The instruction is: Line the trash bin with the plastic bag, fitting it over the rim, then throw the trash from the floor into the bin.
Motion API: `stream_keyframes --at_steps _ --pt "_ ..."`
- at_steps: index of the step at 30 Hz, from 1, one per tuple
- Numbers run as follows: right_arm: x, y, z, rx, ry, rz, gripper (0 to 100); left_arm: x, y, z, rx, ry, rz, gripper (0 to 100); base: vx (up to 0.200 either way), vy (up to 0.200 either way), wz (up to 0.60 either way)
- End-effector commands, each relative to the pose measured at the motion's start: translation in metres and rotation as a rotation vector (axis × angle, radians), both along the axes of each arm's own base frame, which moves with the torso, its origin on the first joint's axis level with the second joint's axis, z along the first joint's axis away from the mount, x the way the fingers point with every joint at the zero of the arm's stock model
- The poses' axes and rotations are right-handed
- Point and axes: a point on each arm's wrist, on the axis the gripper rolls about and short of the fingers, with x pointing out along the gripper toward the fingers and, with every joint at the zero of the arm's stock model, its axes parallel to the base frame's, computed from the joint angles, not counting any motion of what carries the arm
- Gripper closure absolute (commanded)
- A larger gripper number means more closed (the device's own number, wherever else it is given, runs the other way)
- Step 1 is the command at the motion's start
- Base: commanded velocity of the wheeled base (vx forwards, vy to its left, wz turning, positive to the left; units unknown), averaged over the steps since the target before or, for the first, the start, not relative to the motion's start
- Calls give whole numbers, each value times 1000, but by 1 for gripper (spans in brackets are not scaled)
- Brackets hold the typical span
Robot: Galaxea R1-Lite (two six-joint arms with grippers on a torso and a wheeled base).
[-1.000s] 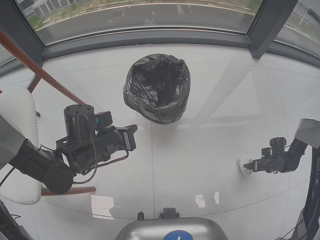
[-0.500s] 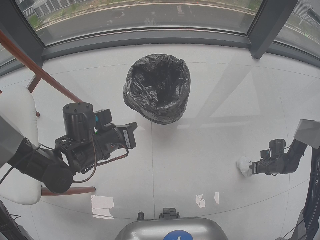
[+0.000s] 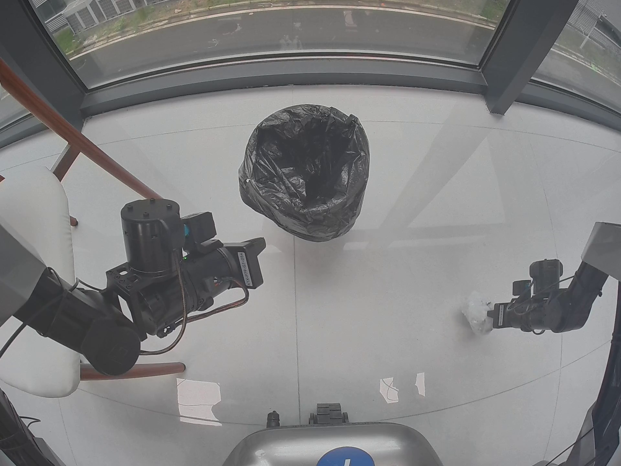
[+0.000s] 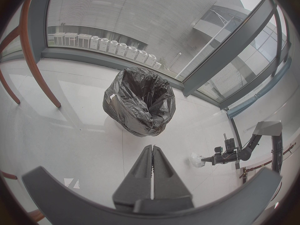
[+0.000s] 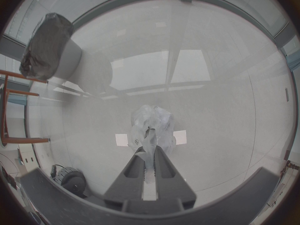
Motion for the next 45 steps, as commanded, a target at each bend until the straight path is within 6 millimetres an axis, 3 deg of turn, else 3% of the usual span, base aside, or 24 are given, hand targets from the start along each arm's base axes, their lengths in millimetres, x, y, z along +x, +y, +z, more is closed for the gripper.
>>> stream_keyframes --at_steps 1,5,6,7,11,13,17,25,36,43,45 --pt "-4 6 57 29 -108 9 100 1 0 1 -9 1 4 100 0 0 0" --pt "-8 16 93 66 -179 27 100 1 2 0 -8 3 8 100 0 0 0" --pt "-8 16 93 66 -179 27 100 1 2 0 -8 3 8 100 0 0 0" --pt "-7 25 114 101 -234 20 100 1 2 0 -7 4 11 100 0 0 0" --pt "-7 42 151 162 -308 35 100 4 7 1 -12 1 29 100 0 0 0" --pt "-2 58 178 220 -345 63 100 7 19 5 -17 -7 69 100 0 0 0" --pt "5 79 203 281 -388 104 100 -7 37 22 -21 -14 99 100 0 0 0" --pt "15 126 245 394 -487 201 100 -20 52 27 -17 -1 131 100 0 0 0" --pt "17 160 270 496 -537 342 100 -26 61 27 -14 6 152 100 0 0 0" --pt "28 192 263 569 -502 420 100 -25 61 27 -15 5 154 100 0 0 0" --pt "42 203 261 590 -514 429 100 -26 61 26 -13 9 157 100 0 0 0"
